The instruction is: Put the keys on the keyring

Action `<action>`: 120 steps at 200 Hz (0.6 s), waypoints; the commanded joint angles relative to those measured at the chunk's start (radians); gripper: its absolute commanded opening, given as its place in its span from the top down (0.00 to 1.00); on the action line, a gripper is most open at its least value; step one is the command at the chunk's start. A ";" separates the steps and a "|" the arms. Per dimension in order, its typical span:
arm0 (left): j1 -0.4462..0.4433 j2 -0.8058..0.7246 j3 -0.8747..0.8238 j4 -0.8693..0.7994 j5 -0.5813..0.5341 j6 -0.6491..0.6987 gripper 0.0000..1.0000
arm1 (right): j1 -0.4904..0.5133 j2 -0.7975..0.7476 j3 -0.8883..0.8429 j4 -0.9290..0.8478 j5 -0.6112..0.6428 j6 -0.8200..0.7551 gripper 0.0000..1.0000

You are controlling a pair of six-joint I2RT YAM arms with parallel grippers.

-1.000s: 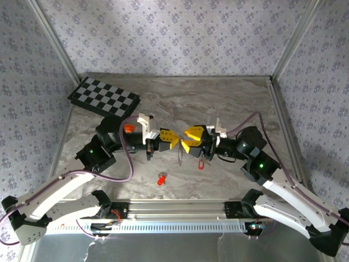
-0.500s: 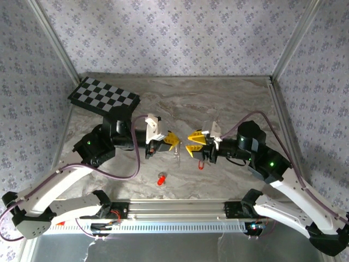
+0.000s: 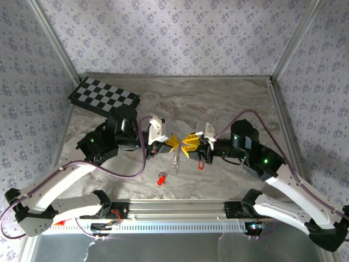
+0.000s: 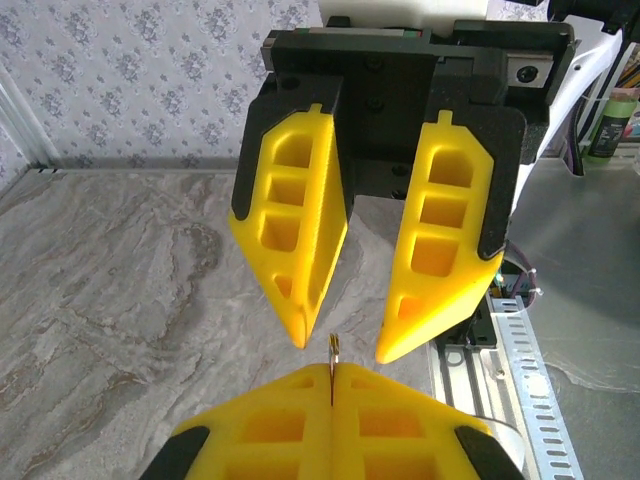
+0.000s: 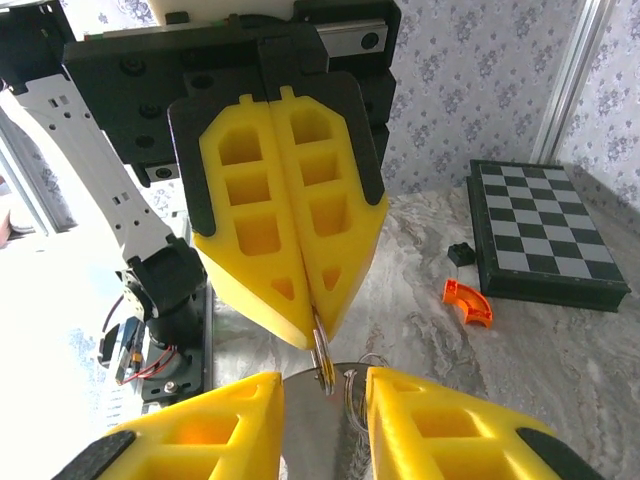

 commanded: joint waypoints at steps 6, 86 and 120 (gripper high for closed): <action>-0.001 -0.002 0.044 -0.010 0.002 0.027 1.00 | 0.009 0.001 0.009 0.036 -0.014 0.004 0.75; -0.007 0.000 0.048 -0.017 0.002 0.027 1.00 | 0.024 0.042 0.021 0.029 -0.018 -0.014 0.89; -0.009 0.002 0.044 -0.017 -0.003 0.023 1.00 | 0.027 0.040 0.029 0.022 -0.013 -0.019 1.00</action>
